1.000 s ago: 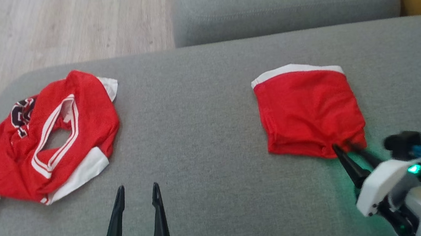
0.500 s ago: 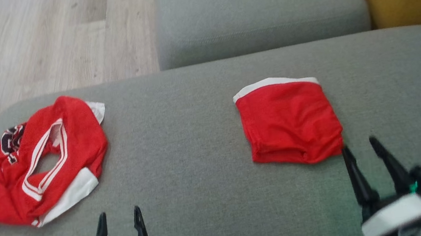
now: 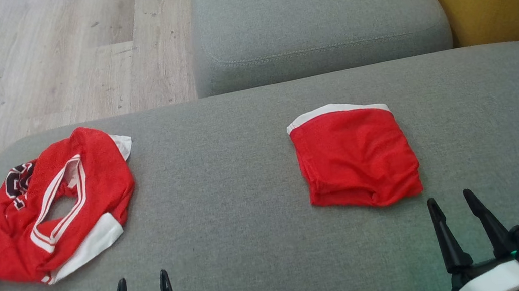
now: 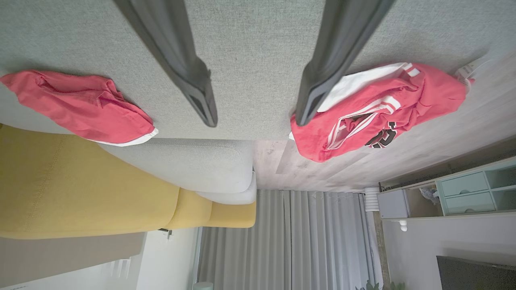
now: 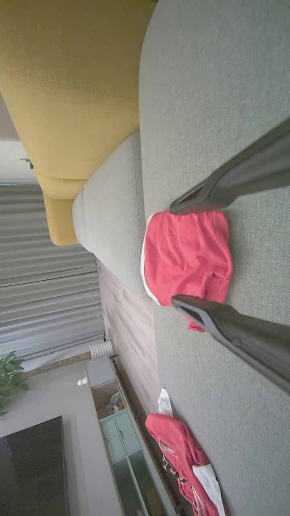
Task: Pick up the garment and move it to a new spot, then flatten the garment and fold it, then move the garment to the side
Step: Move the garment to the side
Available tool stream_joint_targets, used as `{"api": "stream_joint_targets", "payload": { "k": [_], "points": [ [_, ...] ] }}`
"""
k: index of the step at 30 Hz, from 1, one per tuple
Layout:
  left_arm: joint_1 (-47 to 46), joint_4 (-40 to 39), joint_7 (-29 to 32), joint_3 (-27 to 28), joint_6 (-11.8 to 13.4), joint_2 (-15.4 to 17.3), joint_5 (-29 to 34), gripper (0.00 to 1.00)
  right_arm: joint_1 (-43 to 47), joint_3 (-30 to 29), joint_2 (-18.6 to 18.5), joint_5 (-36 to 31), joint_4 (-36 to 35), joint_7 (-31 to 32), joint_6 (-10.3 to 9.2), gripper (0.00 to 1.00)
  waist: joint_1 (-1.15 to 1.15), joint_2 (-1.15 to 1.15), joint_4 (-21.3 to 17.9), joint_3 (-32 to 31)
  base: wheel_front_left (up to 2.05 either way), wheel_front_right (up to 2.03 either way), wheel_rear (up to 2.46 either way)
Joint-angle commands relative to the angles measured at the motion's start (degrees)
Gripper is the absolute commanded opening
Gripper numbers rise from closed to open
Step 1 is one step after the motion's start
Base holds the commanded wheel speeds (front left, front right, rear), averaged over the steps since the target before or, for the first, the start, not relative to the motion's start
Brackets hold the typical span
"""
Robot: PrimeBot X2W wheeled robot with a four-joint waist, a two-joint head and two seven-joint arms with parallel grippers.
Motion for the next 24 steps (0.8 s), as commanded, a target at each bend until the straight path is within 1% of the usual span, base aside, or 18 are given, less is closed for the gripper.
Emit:
{"api": "stream_joint_targets", "payload": {
  "k": [1,12,24],
  "points": [
    [-1.97,-1.42,-0.29,2.29,0.23,-0.41,0.38,1.00,-1.52,0.91,-0.29,-0.84,-1.77,-0.78,-0.04,1.00,0.01,0.00,0.04,0.02,0.00,0.00,0.00],
    [-1.93,-0.63,-0.29,2.84,0.37,-0.41,0.83,1.00,-1.51,0.68,0.46,-1.39,-1.12,-0.78,-0.04,1.00,0.01,0.00,0.12,0.07,0.00,0.00,0.00],
    [-2.09,0.04,-0.29,2.87,1.02,-0.41,2.14,1.00,-1.92,0.45,0.33,-1.65,-0.39,-0.79,-0.04,1.00,0.01,0.00,0.12,0.97,0.00,0.00,0.00]
  ]
}}
